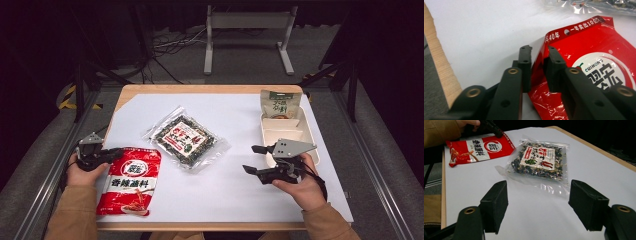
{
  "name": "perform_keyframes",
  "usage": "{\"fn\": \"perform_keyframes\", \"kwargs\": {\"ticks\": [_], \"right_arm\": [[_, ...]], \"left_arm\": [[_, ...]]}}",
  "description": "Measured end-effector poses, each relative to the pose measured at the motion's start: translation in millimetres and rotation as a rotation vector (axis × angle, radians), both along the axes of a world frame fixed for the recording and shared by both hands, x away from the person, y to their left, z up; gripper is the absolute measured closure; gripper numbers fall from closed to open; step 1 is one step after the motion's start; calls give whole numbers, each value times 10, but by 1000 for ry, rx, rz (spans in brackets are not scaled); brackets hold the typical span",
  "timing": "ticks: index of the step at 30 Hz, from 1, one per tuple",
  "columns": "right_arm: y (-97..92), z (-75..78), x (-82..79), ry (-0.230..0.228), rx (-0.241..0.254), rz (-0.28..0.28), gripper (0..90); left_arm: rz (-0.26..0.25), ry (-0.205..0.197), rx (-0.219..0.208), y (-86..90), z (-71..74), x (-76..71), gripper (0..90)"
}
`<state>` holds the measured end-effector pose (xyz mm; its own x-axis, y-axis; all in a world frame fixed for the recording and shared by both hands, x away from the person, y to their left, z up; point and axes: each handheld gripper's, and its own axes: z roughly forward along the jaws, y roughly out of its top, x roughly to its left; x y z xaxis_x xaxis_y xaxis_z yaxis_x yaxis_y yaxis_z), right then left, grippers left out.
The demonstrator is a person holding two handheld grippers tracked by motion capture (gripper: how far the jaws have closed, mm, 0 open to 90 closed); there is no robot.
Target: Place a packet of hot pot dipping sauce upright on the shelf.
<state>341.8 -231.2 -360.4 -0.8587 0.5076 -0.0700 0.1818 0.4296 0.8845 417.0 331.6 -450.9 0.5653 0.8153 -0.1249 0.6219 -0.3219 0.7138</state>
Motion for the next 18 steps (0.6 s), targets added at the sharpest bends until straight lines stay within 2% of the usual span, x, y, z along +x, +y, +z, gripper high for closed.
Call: {"fn": "perform_keyframes", "kwargs": {"ticks": [1, 5, 11, 16, 18], "right_arm": [[0, 0, -1, -1, 0, 0, 321], [0, -1, -2, -3, -3, -1, 321], [-5, -6, 2, -3, -5, -5, 327], [-8, -4, 2, -5, -9, 3, 388], [-11, 4, 0, -7, -6, 0, 423]], "left_arm": [[0, 0, 0, 0, 0, 0, 842], [-24, 6, 28, -41, -4, -11, 897], [-28, -19, -8, -17, 67, -46, 900], [-35, -37, -25, 7, 159, -82, 900], [-39, -33, -33, 11, 206, -97, 900]]}}
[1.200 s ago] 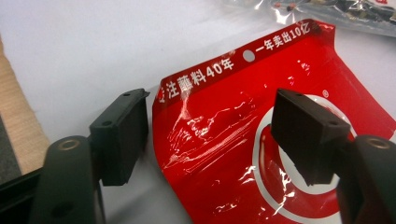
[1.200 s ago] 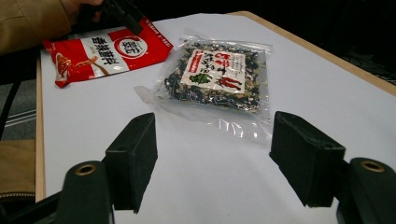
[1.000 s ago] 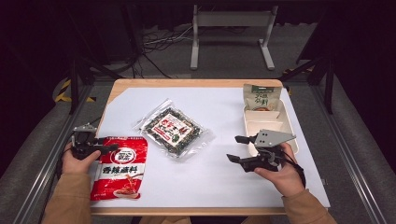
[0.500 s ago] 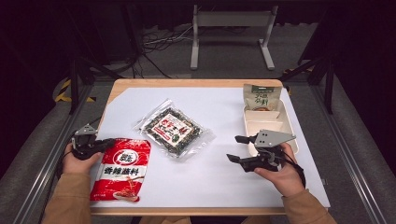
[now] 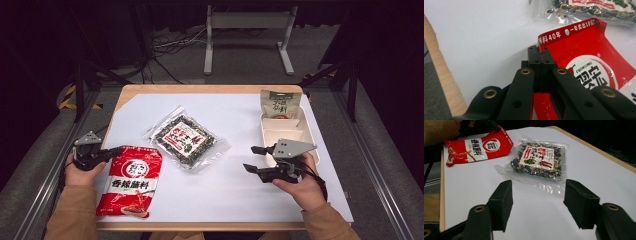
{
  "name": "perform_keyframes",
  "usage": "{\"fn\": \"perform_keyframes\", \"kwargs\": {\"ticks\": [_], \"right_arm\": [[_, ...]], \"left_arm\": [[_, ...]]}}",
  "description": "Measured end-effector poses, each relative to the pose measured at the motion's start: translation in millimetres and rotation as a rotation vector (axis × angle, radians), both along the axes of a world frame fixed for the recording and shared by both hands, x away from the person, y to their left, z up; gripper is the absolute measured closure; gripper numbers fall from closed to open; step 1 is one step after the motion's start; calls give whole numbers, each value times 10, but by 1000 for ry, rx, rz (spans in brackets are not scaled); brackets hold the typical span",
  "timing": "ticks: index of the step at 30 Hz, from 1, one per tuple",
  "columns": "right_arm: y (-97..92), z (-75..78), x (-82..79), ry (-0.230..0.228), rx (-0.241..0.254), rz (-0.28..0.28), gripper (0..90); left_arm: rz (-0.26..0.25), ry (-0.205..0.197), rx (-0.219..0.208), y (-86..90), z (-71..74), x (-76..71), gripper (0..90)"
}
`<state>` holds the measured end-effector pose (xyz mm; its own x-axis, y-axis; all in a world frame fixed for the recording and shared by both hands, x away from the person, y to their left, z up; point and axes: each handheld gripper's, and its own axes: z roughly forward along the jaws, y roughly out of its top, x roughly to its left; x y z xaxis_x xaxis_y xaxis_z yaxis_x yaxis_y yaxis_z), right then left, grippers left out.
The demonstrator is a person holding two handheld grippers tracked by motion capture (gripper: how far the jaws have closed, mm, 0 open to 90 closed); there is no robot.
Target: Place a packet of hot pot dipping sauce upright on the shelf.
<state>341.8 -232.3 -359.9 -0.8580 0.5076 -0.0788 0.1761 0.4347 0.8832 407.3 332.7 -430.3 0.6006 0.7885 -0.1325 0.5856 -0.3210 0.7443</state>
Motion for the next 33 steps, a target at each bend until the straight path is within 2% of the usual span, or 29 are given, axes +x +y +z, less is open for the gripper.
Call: {"fn": "perform_keyframes", "kwargs": {"ticks": [3, 6, 7, 10, 13, 19, 22, 29, 33], "right_arm": [[-3, 12, -8, 2, 2, 1, 463], [-1, 26, -21, -2, 4, 1, 519], [-1, 26, -21, -2, 4, 1, 519], [1, 40, -28, -28, 2, -10, 524], [-6, 59, -41, -42, 23, -7, 532], [-20, 116, -88, -66, 38, -29, 568], [-19, 150, -115, -62, 54, -25, 593], [41, 190, -151, -60, 58, -8, 582], [93, 207, -178, -60, 63, 9, 568]], "left_arm": [[0, -7, -10, 4, 75, -30, 900], [-11, -50, -17, -19, 244, -99, 900], [-11, -50, -17, -19, 244, -99, 900], [-13, -94, 2, -98, 362, -148, 900], [-18, -123, 6, -169, 454, -190, 900], [-55, -194, 13, -309, 683, -279, 900], [-84, -224, 14, -393, 788, -329, 900], [-132, -309, -28, -571, 1048, -497, 900], [-182, -366, -21, -672, 1194, -634, 900]]}}
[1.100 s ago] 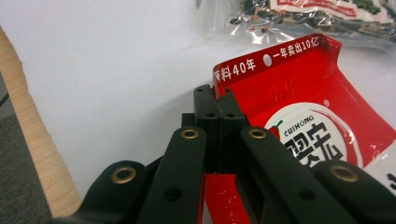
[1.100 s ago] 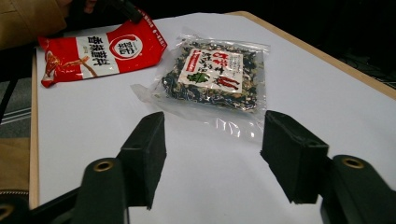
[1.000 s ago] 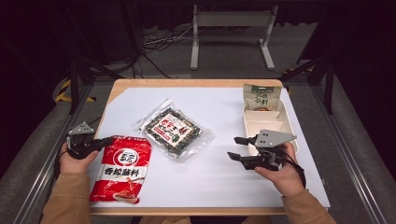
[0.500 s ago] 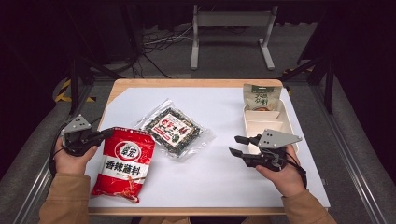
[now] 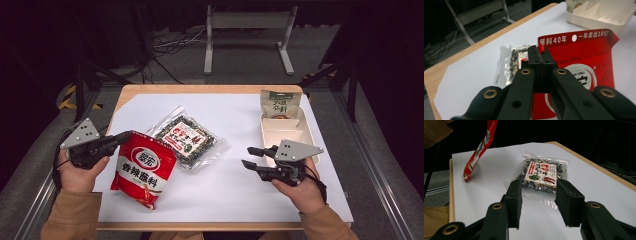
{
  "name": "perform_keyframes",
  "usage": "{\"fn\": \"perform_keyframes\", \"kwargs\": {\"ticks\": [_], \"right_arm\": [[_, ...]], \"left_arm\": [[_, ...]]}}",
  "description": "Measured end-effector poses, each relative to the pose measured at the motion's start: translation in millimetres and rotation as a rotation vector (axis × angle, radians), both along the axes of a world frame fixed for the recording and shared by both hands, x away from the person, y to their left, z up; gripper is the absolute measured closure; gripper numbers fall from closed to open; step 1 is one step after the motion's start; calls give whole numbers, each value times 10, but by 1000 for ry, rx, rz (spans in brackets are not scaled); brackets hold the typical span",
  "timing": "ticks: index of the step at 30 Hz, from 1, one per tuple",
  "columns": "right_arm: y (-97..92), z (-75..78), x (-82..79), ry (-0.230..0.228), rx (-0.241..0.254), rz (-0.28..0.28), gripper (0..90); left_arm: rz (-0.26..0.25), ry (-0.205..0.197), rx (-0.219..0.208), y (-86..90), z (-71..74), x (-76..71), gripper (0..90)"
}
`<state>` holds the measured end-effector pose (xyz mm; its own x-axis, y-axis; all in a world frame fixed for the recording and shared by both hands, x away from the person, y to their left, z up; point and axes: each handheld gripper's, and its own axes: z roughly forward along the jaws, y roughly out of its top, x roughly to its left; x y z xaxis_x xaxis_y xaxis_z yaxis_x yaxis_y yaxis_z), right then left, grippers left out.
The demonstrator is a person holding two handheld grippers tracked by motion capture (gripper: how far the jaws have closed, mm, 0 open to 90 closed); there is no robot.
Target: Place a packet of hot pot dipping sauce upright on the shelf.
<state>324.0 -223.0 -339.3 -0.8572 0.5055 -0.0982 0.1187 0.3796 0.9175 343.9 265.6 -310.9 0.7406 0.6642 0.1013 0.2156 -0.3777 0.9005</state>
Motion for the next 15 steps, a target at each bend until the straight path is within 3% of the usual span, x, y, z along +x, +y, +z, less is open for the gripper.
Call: {"fn": "perform_keyframes", "kwargs": {"ticks": [5, 9, 15], "right_arm": [[91, 8, -29, 6, 1, 33, 549], [173, 15, -55, 6, -4, 61, 538], [243, 43, -40, 4, 7, 80, 532]], "left_arm": [[-65, -65, -12, -92, 127, -173, 900], [-118, -95, -9, -159, 183, -265, 900], [-173, -106, -24, -260, 227, -318, 900]]}}
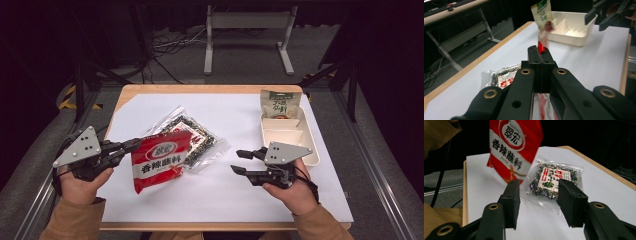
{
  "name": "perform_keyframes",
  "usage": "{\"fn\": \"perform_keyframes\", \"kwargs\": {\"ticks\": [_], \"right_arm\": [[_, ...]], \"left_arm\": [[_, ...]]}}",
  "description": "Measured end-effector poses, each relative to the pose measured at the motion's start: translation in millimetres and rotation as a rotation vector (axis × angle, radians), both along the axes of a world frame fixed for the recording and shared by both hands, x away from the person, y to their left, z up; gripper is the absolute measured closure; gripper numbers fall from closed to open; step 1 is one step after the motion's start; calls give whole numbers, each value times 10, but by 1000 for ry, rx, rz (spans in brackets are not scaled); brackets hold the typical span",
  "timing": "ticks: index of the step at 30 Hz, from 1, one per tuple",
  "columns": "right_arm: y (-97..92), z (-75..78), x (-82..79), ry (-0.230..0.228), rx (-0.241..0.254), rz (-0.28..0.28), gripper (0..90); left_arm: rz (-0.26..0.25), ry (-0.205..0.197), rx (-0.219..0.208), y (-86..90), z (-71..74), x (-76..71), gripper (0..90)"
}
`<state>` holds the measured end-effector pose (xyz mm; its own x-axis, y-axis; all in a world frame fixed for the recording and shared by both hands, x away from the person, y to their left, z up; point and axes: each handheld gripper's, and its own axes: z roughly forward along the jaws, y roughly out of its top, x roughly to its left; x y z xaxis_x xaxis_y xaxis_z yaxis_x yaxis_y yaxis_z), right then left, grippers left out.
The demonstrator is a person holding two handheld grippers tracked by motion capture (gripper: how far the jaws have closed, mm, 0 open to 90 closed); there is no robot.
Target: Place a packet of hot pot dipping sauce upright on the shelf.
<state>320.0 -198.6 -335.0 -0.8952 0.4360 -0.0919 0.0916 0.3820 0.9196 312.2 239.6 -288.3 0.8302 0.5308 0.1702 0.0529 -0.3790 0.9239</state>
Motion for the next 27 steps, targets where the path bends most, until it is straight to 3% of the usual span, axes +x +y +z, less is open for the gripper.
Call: {"fn": "perform_keyframes", "kwargs": {"ticks": [7, 11, 19, 24, 27], "right_arm": [[41, 17, 36, 13, 18, 17, 527], [92, 22, 56, 13, 31, 29, 481], [212, -1, 118, 57, 32, 50, 371], [286, -67, 188, 71, 24, 59, 360], [307, -149, 207, 65, 68, 66, 393]], "left_arm": [[-58, 8, -39, -85, 49, -22, 900], [-95, 0, -47, -183, 102, -51, 900], [-168, -14, -84, -386, 171, -61, 900], [-194, -18, -81, -530, 192, -63, 900], [-209, -12, -90, -591, 198, -54, 900]]}}
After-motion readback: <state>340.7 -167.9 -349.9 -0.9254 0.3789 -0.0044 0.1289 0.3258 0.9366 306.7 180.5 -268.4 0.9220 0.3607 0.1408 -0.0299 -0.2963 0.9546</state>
